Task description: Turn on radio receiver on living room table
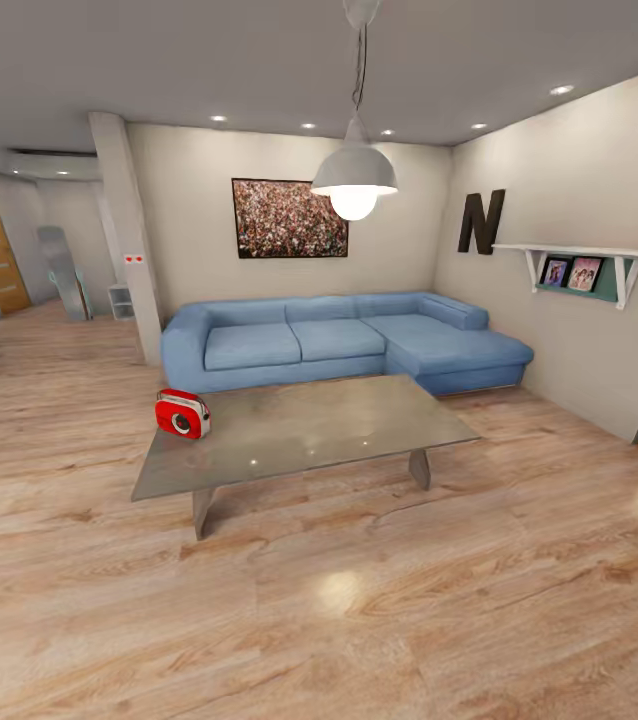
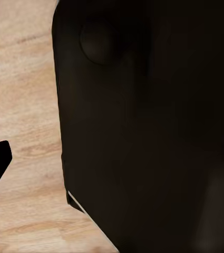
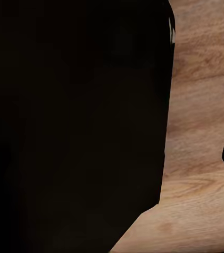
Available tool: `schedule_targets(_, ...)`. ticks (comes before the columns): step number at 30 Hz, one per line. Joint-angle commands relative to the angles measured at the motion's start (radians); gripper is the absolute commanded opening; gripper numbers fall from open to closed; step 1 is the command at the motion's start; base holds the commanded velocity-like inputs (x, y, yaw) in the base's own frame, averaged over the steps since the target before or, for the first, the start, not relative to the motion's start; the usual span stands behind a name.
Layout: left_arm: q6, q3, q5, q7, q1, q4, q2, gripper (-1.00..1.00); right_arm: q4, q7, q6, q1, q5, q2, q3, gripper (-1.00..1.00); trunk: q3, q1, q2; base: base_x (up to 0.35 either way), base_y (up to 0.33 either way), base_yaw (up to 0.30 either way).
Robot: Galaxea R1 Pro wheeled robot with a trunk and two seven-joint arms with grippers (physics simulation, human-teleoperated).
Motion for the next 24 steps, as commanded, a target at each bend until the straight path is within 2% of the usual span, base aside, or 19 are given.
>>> schedule_targets(1, 0.0, 0.0, 0.0, 0.0, 0.0, 0.0, 0.0, 1.0, 0.0, 0.0, 0.0, 0.0, 0.0, 0.0, 0.0, 1.0, 0.0, 0.0, 0.0, 0.0, 0.0, 0.0)
schedule_targets(13, -0.006, 0.0, -0.003, 0.0, 0.032, 0.0, -0.068, 1.0, -0.002, 0.0, -0.002, -0.051, 0.003, 0.068, 0.007, 1.0, 0.0, 0.0, 0.0, 0.0, 0.0, 0.0)
schedule_targets(16, -0.006, -0.001, -0.002, 0.0, 0.032, 0.0, -0.082, 1.0, -0.002, 0.0, -0.002, -0.068, 0.002, 0.07, 0.007, 1.0, 0.0, 0.0, 0.0, 0.0, 0.0, 0.0)
schedule_targets(24, -0.007, 0.0, -0.002, -0.001, 0.032, 0.0, -0.084, 1.0, -0.002, -0.001, -0.001, -0.083, 0.0, 0.071, 0.004, 1.0, 0.0, 0.0, 0.0, 0.0, 0.0, 0.0)
